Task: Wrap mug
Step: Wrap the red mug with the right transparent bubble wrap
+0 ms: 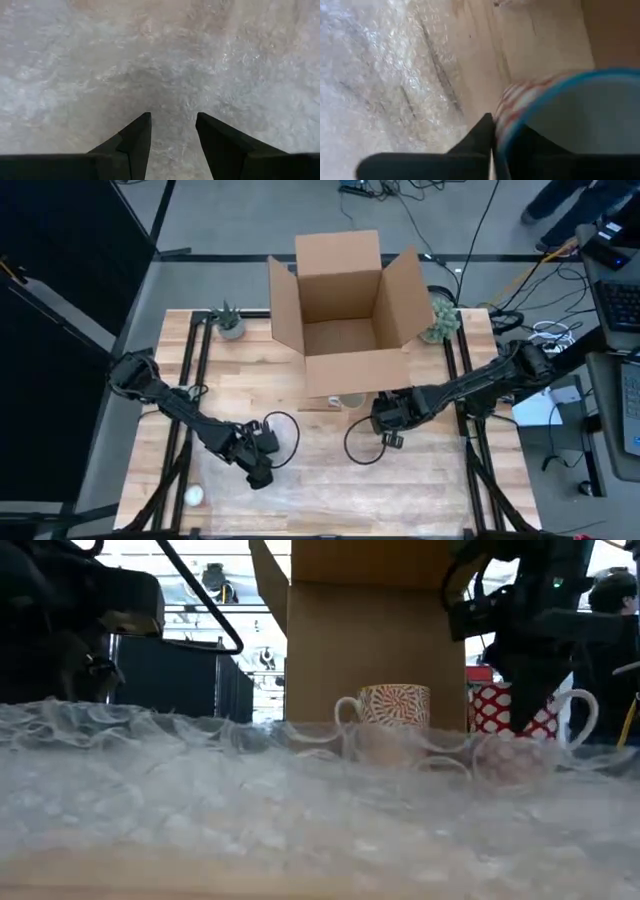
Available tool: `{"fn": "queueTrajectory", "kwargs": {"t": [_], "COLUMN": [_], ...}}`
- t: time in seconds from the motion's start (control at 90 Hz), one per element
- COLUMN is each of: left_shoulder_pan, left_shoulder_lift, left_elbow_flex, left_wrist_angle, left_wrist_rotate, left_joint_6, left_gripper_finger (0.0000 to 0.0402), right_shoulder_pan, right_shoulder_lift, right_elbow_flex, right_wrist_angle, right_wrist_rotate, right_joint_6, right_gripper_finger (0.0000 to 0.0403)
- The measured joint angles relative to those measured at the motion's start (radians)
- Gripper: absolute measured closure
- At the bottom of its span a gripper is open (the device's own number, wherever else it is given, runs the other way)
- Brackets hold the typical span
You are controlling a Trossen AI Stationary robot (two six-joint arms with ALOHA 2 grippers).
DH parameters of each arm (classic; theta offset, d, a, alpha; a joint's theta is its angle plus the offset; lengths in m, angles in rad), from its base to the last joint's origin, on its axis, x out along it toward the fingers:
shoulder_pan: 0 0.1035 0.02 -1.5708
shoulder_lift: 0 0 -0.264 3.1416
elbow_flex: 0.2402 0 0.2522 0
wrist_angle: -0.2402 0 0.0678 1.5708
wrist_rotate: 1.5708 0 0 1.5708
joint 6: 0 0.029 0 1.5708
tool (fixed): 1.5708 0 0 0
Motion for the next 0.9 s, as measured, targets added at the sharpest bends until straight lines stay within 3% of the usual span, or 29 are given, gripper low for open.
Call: {"fn": "queueTrajectory", "kwargs": {"t": [0.156, 0.367, 0.522, 0.689, 0.9], "left_shoulder_pan": [-0.001, -0.001, -0.001, -0.001, -0.001], "left_shoulder_lift": [0.0, -0.001, -0.001, -0.001, -0.001], "left_elbow_flex": [0.0, 0.0, 0.0, 0.0, 0.0], "left_wrist_angle": [0.0, 0.0, 0.0, -0.001, -0.001], "left_wrist_rotate": [-0.003, -0.002, -0.002, -0.001, 0.003], "left_joint_6": [-0.001, -0.001, -0.001, -0.001, -0.001], "left_gripper_finger": [0.0251, 0.0251, 0.0251, 0.0251, 0.0251], "right_shoulder_pan": [0.07, 0.194, 0.233, 0.249, 0.245], "right_shoulder_lift": [-0.01, 0.028, 0.156, 0.332, 0.452], "right_elbow_flex": [0.138, 0.255, 0.307, 0.451, 0.574], "right_wrist_angle": [-0.088, 0.092, 0.198, 0.128, 0.002], "right_wrist_rotate": [-0.014, -0.055, -0.074, -0.083, -0.135], "right_joint_6": [0.013, 0.009, 0.008, -0.027, -0.033], "right_gripper_finger": [0.0397, 0.04, 0.0401, 0.0401, 0.0402]}}
